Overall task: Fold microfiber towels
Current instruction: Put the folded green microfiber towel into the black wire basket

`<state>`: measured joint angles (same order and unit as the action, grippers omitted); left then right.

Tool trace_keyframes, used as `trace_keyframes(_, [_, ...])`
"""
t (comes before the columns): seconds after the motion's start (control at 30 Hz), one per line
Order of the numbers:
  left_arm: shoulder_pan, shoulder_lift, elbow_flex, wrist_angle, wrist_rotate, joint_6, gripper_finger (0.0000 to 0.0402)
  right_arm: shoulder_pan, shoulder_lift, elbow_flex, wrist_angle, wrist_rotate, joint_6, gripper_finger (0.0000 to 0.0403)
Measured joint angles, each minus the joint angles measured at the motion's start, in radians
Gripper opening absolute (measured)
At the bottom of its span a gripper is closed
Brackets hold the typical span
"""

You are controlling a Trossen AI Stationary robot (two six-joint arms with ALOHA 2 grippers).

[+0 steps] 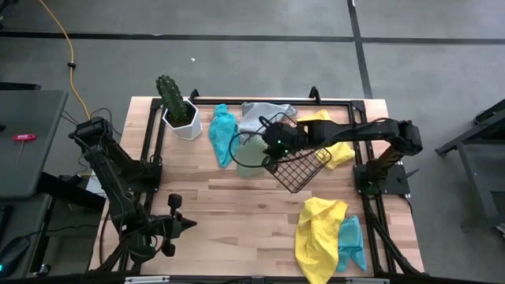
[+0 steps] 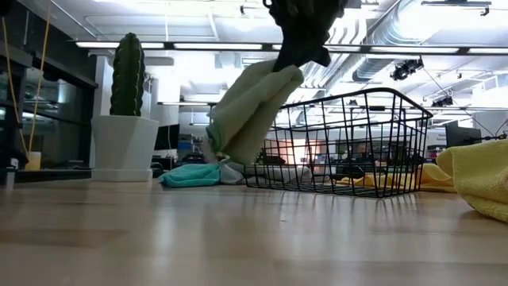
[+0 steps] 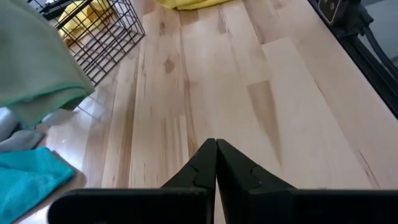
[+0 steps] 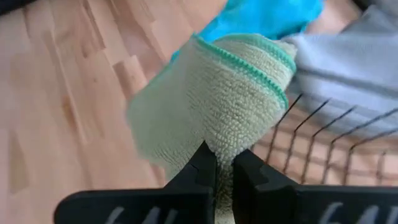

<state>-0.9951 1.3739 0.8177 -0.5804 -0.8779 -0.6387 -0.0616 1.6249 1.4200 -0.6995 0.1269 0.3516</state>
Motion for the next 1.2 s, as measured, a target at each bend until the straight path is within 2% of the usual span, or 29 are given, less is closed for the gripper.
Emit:
trace_keyframes(0.27, [0.000,0.000,0.000,0.001,0.000,0.003,0.0000,-0.083,0.000,0.000,-0.033,0.100,-0.167,0.0000])
trace_keyframes(0.5, [0.000,0.000,0.000,0.001,0.001,0.004,0.0000,-0.150,0.000,0.000,-0.100,0.198,-0.175,0.0000])
trace_keyframes(0.6, [0.000,0.000,0.000,0.001,0.005,0.004,0.0000,-0.166,0.000,0.000,-0.109,0.218,-0.098,0.0000])
trace_keyframes(0.8, [0.000,0.000,0.000,0.001,0.009,0.005,0.0000,-0.174,-0.056,0.000,-0.013,0.142,-0.019,0.0000])
trace_keyframes(0.9, [0.000,0.000,0.000,0.001,0.034,0.004,0.0000,-0.173,-0.109,0.000,0.009,0.169,0.004,0.0000])
trace_keyframes(1.1, [0.000,0.000,0.000,0.001,0.052,-0.011,0.0000,-0.178,-0.160,0.000,-0.156,0.287,0.096,0.0000])
trace_keyframes(1.2, [0.000,0.000,0.000,0.001,0.052,-0.012,0.0000,-0.196,-0.153,0.000,-0.250,0.288,0.147,0.0000])
